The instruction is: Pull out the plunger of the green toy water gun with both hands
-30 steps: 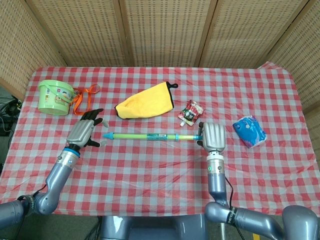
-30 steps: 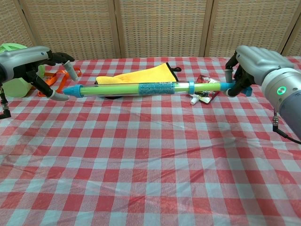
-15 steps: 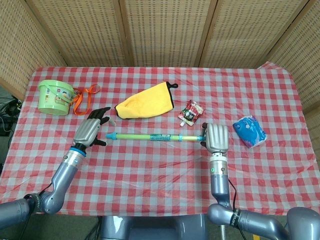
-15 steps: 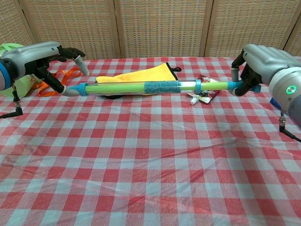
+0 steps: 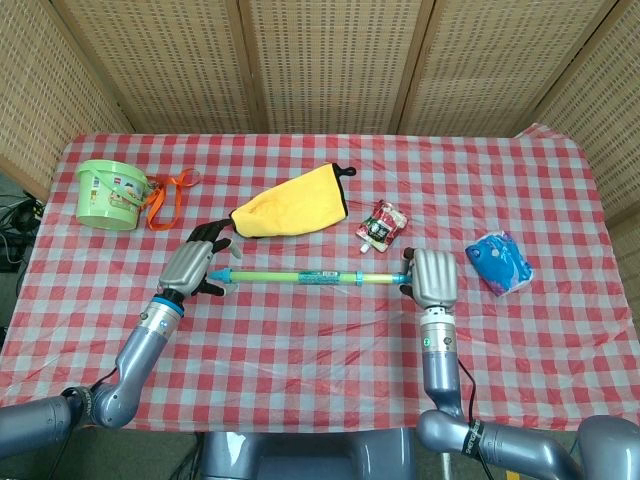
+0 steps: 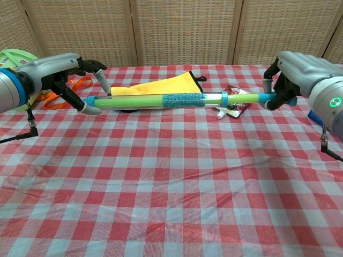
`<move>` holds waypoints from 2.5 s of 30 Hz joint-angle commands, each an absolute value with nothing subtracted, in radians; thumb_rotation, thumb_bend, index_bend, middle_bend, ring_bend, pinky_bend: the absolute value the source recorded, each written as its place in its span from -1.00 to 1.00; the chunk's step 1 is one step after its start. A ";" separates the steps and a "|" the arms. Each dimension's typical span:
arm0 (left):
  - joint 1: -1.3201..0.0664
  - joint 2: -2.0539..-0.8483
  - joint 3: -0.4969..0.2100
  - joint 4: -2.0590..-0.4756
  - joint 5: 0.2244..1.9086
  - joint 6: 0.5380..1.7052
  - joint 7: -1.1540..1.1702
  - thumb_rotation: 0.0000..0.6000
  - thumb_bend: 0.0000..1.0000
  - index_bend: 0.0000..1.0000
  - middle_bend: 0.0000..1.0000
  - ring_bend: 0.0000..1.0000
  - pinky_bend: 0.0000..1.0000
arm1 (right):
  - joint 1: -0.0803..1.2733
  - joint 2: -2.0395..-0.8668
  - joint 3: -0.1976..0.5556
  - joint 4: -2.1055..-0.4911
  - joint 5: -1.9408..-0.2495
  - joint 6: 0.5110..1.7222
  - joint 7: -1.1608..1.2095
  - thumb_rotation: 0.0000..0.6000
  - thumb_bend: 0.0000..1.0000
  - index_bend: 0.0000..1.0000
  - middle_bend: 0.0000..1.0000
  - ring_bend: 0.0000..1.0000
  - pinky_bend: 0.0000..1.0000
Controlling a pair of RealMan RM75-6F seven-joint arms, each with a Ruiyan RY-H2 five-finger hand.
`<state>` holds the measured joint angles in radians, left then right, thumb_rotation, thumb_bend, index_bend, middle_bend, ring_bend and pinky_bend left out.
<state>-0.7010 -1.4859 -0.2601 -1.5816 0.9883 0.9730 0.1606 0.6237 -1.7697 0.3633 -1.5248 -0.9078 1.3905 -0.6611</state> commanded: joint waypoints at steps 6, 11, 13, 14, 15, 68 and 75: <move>-0.701 -1.514 -0.262 -1.571 0.992 1.005 0.157 1.00 -0.43 0.11 -1.00 -1.00 -1.00 | 0.620 -1.767 0.360 -1.534 -0.904 1.389 -0.660 1.00 0.03 0.54 1.00 1.00 0.95; -0.699 -1.514 -0.259 -1.577 1.000 1.015 0.157 1.00 -0.42 0.15 -1.00 -1.00 -1.00 | 0.618 -1.762 0.359 -1.539 -0.901 1.389 -0.661 1.00 0.03 0.54 1.00 1.00 0.95; -0.696 -1.513 -0.256 -1.579 1.004 1.022 0.160 1.00 -0.41 0.16 -1.00 -1.00 -1.00 | 0.616 -1.760 0.360 -1.539 -0.900 1.390 -0.659 1.00 0.03 0.54 1.00 1.00 0.95; -0.694 -1.512 -0.254 -1.578 1.005 1.025 0.160 1.00 -0.41 0.17 -1.00 -1.00 -1.00 | 0.615 -1.758 0.361 -1.539 -0.899 1.390 -0.656 1.00 0.03 0.54 1.00 1.00 0.95; -0.692 -1.510 -0.252 -1.576 1.006 1.027 0.161 1.00 -0.41 0.18 -1.00 -1.00 -1.00 | 0.614 -1.755 0.363 -1.538 -0.896 1.388 -0.654 1.00 0.03 0.54 1.00 1.00 0.95; -0.547 -1.423 -0.172 -1.442 1.080 1.015 0.022 1.00 -0.39 0.26 -1.00 -1.00 -1.00 | 0.566 -1.632 0.420 -1.369 -0.789 1.299 -0.506 1.00 0.02 0.54 1.00 1.00 0.95; -0.555 -1.418 -0.173 -1.435 1.091 0.993 0.021 1.00 -0.45 -0.17 -1.00 -1.00 -1.00 | 0.562 -1.619 0.385 -1.357 -0.826 1.285 -0.500 1.00 -0.15 0.30 0.97 0.95 0.75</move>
<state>-0.5524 -1.4194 -0.1743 -1.4368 1.0868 0.9971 0.0216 0.5637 -1.6224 0.3920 -1.3598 -0.8193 1.2886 -0.5003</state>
